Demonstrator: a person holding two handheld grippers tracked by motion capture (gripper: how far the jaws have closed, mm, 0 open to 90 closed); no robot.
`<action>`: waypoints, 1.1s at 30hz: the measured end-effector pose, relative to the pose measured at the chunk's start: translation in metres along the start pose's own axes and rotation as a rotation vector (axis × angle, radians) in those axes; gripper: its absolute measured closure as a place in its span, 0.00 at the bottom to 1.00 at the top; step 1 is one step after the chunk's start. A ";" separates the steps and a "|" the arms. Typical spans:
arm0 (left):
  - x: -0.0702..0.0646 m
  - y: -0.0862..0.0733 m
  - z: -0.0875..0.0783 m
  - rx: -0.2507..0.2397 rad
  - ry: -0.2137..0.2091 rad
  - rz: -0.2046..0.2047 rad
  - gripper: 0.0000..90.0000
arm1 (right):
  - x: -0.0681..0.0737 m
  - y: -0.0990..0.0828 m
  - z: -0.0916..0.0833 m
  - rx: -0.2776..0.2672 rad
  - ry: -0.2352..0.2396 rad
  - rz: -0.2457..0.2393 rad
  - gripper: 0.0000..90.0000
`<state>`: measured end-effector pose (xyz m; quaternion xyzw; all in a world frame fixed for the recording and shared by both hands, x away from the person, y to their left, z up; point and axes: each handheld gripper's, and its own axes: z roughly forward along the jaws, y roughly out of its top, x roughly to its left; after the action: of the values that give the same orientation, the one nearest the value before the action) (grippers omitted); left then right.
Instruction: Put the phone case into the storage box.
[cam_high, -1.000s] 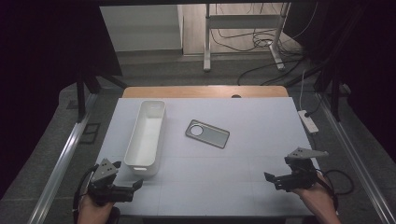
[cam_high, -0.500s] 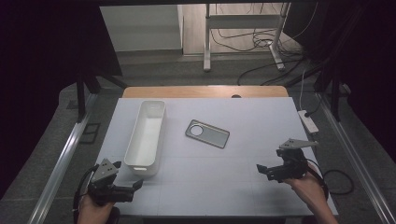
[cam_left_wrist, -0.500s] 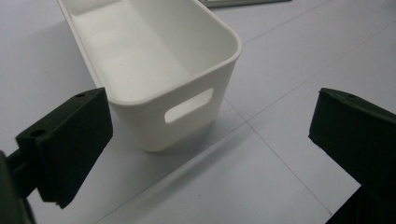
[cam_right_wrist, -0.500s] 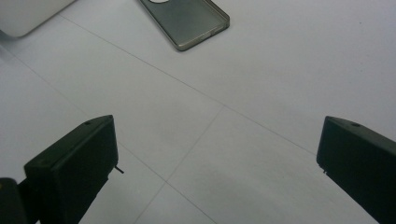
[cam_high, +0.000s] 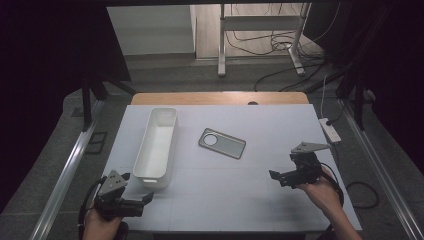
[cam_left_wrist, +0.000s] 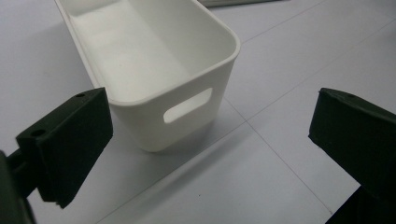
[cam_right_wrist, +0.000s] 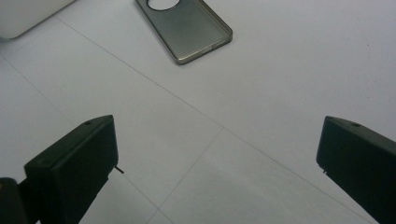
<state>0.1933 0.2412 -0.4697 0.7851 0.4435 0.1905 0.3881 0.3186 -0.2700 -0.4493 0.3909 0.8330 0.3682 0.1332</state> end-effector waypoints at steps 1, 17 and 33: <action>0.000 0.000 0.000 0.000 0.000 0.000 0.00 | 0.000 0.001 0.001 0.003 0.002 0.006 0.00; 0.001 0.000 0.000 -0.002 -0.004 -0.003 0.00 | -0.007 0.012 0.026 0.029 0.023 0.014 0.00; 0.001 0.000 0.000 -0.002 -0.008 -0.002 0.01 | -0.007 0.027 0.043 0.065 0.029 -0.007 0.00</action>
<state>0.1938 0.2416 -0.4699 0.7852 0.4425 0.1876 0.3906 0.3601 -0.2424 -0.4602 0.3868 0.8477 0.3460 0.1096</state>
